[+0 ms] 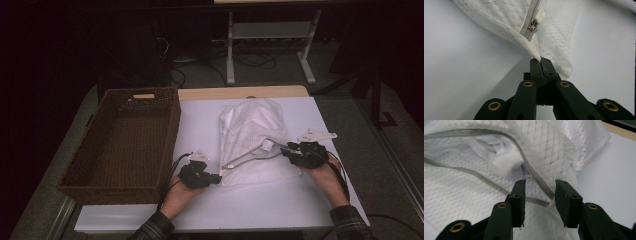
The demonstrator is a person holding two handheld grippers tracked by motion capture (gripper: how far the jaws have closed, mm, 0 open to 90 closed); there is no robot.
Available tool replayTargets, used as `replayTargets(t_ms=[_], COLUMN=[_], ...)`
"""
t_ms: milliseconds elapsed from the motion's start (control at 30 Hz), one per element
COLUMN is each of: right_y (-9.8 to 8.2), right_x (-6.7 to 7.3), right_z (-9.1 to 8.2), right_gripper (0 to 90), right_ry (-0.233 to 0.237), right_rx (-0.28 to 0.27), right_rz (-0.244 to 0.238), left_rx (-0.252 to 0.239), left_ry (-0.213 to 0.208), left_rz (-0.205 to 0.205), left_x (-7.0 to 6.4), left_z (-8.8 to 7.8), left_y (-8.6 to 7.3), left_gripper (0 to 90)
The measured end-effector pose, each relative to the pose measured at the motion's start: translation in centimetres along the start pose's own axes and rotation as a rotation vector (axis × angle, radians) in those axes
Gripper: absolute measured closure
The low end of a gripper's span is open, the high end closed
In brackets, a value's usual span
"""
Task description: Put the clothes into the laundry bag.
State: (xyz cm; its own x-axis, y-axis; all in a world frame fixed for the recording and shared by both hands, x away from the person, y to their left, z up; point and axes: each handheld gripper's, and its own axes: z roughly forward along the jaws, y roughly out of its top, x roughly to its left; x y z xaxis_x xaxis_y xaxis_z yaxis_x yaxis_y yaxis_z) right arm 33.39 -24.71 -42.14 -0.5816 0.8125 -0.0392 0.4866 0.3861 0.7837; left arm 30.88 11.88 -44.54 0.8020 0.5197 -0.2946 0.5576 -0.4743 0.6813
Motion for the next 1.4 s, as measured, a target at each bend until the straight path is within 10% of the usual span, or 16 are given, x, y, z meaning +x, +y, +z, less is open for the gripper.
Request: replayTargets(t_ms=[300,867,1100,1233,1400], right_y=[-0.1,-2.2,-4.0,-4.1,-4.4], right_x=[-0.8,2.0,3.4,2.5,2.0], right_z=[3.5,-3.2,-2.2,-2.5,-3.6], right_gripper=[76.1,88.8,88.8,87.7,59.6], right_ry=[-0.071,0.038,0.072,0.084,0.112], right_rx=[0.039,0.012,0.107,0.081,0.02], right_rz=[-0.008,-0.074,-0.122,-0.064,0.021], left_rx=[0.003,0.011,0.02,0.008,-0.023], left_ry=[0.003,-0.012,-0.015,-0.01,0.002], left_rz=[0.001,-0.013,-0.016,-0.019,-0.017], left_x=[0.0,0.1,0.1,0.1,-0.1], left_z=[0.0,-0.3,0.0,-0.4,-1.1], left_y=[-0.1,-0.3,-0.4,-0.4,-0.5], left_gripper=[89.6,89.3,87.8,85.5,67.2])
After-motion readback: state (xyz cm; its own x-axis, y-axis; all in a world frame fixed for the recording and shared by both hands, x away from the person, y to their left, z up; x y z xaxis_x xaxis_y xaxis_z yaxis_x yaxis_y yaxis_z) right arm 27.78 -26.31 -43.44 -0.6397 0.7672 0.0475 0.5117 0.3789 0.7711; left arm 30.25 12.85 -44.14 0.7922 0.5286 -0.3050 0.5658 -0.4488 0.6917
